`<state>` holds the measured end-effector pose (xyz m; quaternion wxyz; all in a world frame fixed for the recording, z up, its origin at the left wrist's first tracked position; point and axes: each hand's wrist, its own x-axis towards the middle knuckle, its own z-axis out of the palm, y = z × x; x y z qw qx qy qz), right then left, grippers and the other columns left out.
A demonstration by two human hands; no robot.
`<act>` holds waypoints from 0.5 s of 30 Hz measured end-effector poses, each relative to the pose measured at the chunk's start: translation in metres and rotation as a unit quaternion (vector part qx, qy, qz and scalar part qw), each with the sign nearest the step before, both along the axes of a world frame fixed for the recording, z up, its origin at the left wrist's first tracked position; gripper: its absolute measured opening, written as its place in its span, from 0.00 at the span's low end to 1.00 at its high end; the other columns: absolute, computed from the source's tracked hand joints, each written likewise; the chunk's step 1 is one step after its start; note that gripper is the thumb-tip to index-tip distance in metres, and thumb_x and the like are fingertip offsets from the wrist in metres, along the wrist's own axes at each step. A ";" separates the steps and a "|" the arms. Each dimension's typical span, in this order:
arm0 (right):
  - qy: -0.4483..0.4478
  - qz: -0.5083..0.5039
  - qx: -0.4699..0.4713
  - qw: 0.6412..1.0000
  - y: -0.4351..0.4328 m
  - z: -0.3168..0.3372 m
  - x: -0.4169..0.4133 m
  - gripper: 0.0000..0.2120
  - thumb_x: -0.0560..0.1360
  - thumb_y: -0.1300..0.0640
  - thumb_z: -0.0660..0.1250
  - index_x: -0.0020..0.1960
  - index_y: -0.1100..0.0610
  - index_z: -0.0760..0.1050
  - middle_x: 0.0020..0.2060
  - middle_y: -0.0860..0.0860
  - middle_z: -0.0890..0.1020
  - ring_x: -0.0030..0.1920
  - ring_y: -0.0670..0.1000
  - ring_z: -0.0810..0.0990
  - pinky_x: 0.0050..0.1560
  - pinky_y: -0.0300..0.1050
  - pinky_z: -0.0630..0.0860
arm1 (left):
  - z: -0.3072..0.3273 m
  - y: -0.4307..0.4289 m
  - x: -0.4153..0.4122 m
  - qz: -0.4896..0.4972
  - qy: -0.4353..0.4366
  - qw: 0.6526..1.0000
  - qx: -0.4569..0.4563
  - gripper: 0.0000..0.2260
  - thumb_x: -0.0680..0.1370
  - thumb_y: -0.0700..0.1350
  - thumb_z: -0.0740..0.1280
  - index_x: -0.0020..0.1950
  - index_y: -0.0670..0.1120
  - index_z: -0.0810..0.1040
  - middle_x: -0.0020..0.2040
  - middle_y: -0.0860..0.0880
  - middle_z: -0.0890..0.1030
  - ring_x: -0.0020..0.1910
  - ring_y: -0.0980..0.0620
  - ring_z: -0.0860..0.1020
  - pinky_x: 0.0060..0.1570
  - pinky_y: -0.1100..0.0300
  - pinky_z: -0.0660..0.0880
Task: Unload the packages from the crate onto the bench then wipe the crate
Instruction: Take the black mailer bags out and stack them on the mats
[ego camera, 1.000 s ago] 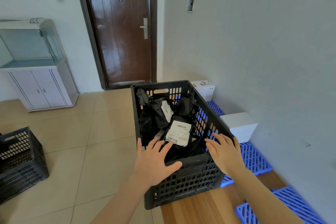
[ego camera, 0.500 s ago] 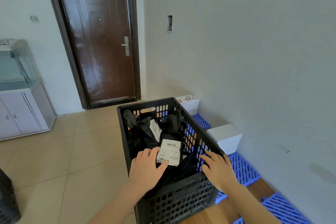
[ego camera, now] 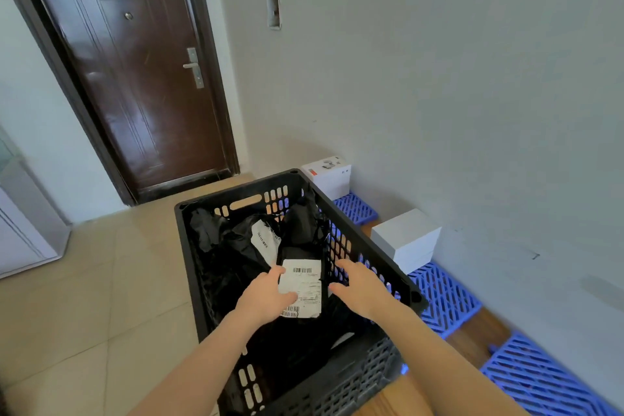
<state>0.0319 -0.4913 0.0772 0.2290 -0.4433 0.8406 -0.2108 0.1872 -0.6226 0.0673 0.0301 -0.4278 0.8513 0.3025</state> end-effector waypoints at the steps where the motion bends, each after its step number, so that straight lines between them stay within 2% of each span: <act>1: -0.019 -0.002 0.019 1.000 -0.009 -0.005 0.001 0.29 0.78 0.48 0.62 0.76 0.54 0.57 0.71 0.55 0.66 0.68 0.55 0.69 0.66 0.47 0.66 | -0.006 -0.008 -0.006 -0.014 -0.020 1.000 0.004 0.31 0.76 0.55 0.67 0.77 0.51 0.59 0.67 0.45 0.71 0.64 0.46 0.73 0.59 0.53 0.73; 9: -0.126 -0.062 0.122 0.983 -0.070 -0.050 0.007 0.35 0.76 0.49 0.63 0.78 0.49 0.49 0.71 0.58 0.64 0.68 0.59 0.68 0.66 0.49 0.68 | -0.046 -0.053 -0.043 -0.081 -0.118 0.990 -0.009 0.34 0.77 0.59 0.64 0.78 0.52 0.53 0.72 0.42 0.62 0.62 0.41 0.74 0.56 0.52 0.74; 12: -0.135 -0.090 0.140 0.977 -0.084 -0.061 0.009 0.36 0.76 0.49 0.62 0.78 0.47 0.47 0.70 0.59 0.64 0.67 0.60 0.68 0.66 0.49 0.68 | -0.058 -0.057 -0.052 -0.082 -0.122 0.989 -0.017 0.35 0.76 0.60 0.66 0.77 0.52 0.55 0.73 0.41 0.56 0.59 0.41 0.75 0.55 0.52 0.76; 15: -0.148 -0.100 0.138 0.974 -0.091 -0.068 0.013 0.34 0.77 0.53 0.61 0.78 0.49 0.48 0.71 0.57 0.66 0.68 0.57 0.68 0.67 0.48 0.67 | -0.065 -0.055 -0.055 -0.078 -0.108 0.991 -0.005 0.35 0.76 0.58 0.67 0.77 0.52 0.55 0.71 0.42 0.55 0.58 0.42 0.76 0.55 0.53 0.75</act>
